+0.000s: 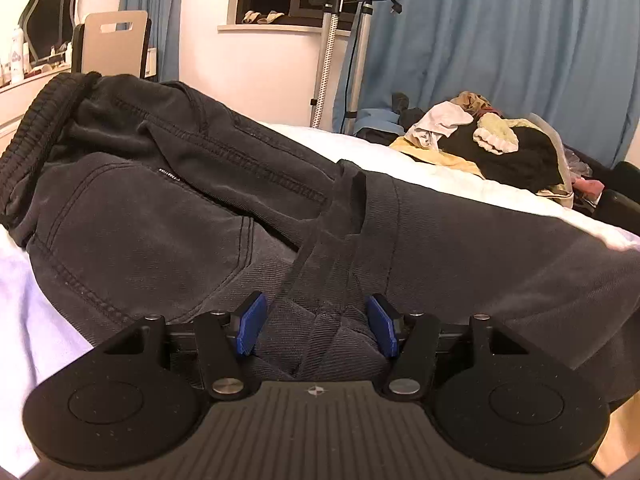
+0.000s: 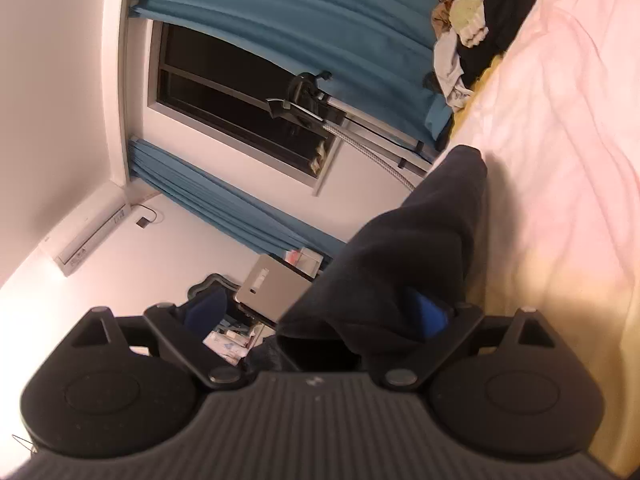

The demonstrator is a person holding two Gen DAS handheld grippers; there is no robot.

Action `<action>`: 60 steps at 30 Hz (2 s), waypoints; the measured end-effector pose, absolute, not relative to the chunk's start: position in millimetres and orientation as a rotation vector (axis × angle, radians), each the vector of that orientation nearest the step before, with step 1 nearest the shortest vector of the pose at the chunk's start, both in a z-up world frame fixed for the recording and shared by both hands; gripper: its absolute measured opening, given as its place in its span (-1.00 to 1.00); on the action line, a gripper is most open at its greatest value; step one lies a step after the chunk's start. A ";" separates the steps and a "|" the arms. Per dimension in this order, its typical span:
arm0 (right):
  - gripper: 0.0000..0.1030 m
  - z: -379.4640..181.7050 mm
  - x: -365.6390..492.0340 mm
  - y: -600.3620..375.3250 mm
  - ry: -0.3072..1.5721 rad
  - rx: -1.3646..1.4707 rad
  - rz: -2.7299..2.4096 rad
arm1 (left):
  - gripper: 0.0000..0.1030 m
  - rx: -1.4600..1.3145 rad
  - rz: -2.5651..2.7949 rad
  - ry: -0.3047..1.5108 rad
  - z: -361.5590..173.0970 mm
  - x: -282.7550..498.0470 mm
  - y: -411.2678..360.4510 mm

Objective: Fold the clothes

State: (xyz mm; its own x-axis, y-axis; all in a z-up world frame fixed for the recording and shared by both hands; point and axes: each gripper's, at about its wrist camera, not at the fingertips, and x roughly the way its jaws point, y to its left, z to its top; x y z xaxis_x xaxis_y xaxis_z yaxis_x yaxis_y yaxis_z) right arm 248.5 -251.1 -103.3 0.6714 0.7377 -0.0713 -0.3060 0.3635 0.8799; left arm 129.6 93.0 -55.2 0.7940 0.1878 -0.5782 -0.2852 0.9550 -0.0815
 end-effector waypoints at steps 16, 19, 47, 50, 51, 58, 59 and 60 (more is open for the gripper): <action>0.41 -119.6 272.0 -233.8 0.570 1.046 0.683 | 0.26 -0.151 0.254 0.592 -58.0 132.3 91.5; -0.28 -152.2 281.6 -244.7 0.649 1.189 0.562 | 0.32 -0.143 0.254 0.576 -58.6 132.1 85.8; -0.65 34.2 61.5 -473.4 0.245 0.727 0.150 | 0.39 -0.010 -0.226 0.674 -73.7 125.4 -156.2; -0.64 38.7 50.8 -473.0 0.243 0.666 0.100 | 0.35 0.153 -0.257 0.656 -87.0 121.6 -208.0; -0.64 39.8 49.3 -469.3 0.244 0.643 0.088 | 0.34 0.187 -0.264 0.657 -87.4 121.6 -215.7; -0.61 64.4 63.3 -392.9 0.174 0.493 0.105 | 0.71 0.058 -0.314 0.599 -26.9 100.8 -117.5; -0.61 66.8 67.5 -375.3 0.160 0.470 0.117 | 0.71 0.046 -0.302 0.575 -15.5 94.6 -98.4; -0.60 69.1 71.7 -357.5 0.145 0.449 0.129 | 0.72 0.037 -0.286 0.552 -4.5 88.5 -78.4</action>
State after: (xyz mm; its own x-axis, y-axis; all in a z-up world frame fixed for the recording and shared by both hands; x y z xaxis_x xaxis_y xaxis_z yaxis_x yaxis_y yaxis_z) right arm 71.8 -357.5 69.1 0.9815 0.1562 -0.1111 -0.0924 0.8932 0.4401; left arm 88.5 -78.4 -4.5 0.8128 -0.2579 -0.5223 0.2776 0.9598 -0.0419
